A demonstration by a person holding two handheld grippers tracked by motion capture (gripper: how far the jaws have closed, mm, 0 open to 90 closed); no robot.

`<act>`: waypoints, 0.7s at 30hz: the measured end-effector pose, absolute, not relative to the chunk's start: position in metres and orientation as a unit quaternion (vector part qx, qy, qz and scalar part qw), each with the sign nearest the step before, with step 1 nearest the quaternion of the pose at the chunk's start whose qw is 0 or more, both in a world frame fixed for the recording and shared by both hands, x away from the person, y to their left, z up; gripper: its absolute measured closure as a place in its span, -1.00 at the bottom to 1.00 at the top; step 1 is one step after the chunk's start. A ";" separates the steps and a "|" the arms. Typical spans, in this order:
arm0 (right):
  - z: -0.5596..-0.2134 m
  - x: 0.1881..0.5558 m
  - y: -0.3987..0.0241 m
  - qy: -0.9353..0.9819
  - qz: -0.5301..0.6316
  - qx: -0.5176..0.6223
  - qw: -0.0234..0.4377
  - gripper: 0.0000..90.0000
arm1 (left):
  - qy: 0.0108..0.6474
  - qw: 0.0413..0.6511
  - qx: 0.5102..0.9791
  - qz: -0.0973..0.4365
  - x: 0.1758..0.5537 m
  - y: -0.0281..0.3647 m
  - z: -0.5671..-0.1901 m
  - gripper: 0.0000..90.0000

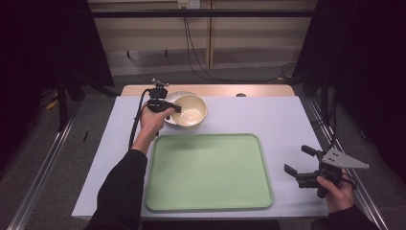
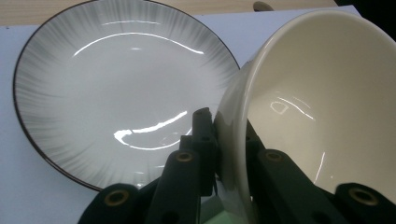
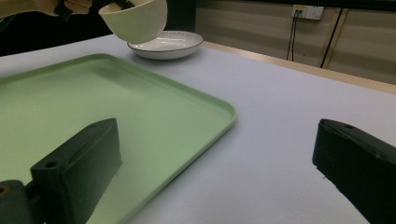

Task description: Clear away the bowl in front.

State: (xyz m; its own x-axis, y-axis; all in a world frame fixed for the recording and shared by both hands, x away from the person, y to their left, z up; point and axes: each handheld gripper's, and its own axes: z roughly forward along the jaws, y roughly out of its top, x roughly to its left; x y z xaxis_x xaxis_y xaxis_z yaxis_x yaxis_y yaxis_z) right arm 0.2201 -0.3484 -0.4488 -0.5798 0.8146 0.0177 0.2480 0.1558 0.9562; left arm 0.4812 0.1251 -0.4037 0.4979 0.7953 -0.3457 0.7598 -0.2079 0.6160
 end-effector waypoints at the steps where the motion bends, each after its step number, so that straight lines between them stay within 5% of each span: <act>1: -0.449 0.220 -0.348 0.712 0.532 0.373 0.266 -0.98 | 0.491 0.378 0.784 0.023 0.480 0.124 -0.403 0.86; 21: -0.449 0.219 -0.348 0.706 0.537 0.374 0.270 -0.99 | 0.443 0.378 0.812 -0.018 0.461 0.086 -0.408 0.86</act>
State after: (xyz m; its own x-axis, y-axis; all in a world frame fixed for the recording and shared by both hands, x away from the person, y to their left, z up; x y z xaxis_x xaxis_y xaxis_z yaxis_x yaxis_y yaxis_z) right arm 0.2193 -0.3476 -0.4486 -0.5754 0.8176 0.0207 0.2380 0.1432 0.9607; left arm 0.4613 0.0856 -0.4084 0.6061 0.7068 -0.3648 0.7342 -0.3209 0.5983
